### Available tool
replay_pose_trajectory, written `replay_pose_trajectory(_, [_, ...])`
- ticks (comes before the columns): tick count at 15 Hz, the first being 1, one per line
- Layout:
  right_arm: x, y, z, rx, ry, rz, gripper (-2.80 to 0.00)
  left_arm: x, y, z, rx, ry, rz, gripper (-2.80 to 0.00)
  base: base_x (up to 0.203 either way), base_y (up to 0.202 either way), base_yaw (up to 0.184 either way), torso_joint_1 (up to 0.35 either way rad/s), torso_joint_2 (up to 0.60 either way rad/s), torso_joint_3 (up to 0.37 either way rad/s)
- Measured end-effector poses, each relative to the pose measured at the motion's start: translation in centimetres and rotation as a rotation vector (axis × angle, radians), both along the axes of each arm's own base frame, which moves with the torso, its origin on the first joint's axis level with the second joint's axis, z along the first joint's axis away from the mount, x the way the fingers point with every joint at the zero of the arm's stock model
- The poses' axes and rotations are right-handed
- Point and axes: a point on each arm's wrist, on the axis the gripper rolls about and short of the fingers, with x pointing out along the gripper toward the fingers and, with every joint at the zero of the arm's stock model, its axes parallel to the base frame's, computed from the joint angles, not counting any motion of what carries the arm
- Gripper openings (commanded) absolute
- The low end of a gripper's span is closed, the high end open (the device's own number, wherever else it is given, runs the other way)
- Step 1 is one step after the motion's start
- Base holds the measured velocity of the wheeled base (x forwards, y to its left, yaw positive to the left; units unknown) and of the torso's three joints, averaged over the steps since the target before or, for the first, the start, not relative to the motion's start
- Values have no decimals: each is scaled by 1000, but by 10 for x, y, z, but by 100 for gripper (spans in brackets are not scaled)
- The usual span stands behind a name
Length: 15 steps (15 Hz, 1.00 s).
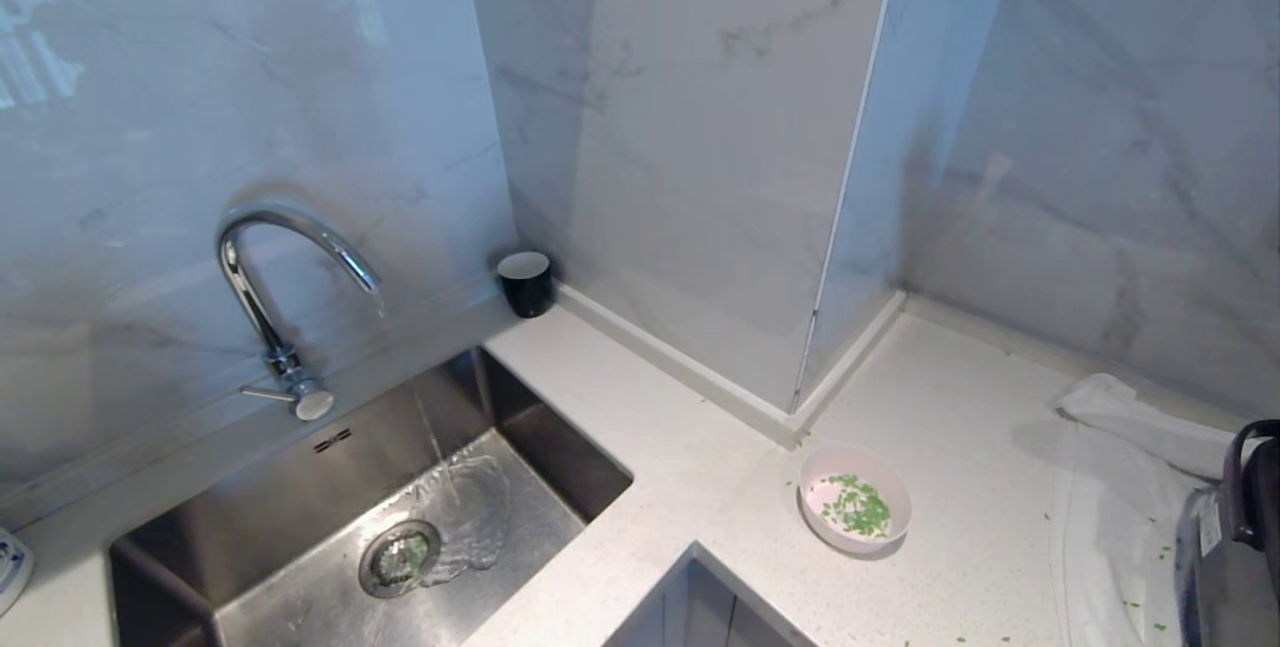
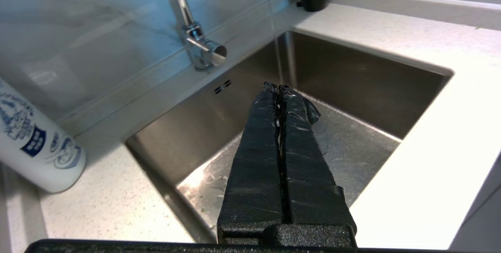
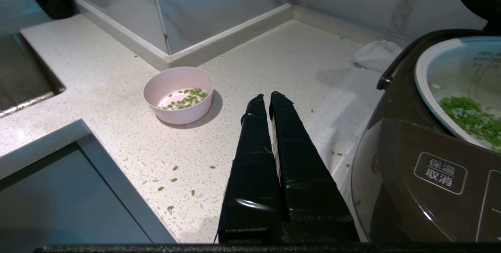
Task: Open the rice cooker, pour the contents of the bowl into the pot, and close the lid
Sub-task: Fill a bowl with water from the tap
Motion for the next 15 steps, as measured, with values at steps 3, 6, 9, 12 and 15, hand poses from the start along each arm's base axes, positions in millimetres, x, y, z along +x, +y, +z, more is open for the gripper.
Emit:
replay_pose_trajectory(3, [0,0,0,0,0,0,-280,0,0,0,0,0,-1,-280,-100,0,12,5,4,-1])
replay_pose_trajectory(6, [0,0,0,0,-1,0,-280,0,0,0,-1,0,0,-280,-186,0,2,6,10,-1])
replay_pose_trajectory(9, [0,0,0,0,-1,0,-280,0,0,0,-2,3,0,-280,-70,0,-1,-2,2,1])
replay_pose_trajectory(12, [0,0,0,0,0,0,-280,0,0,0,-2,3,1,-280,0,0,0,0,0,0])
replay_pose_trajectory(15, [0,0,0,-1,0,0,-280,0,0,0,-2,3,0,-280,0,0,0,0,0,0])
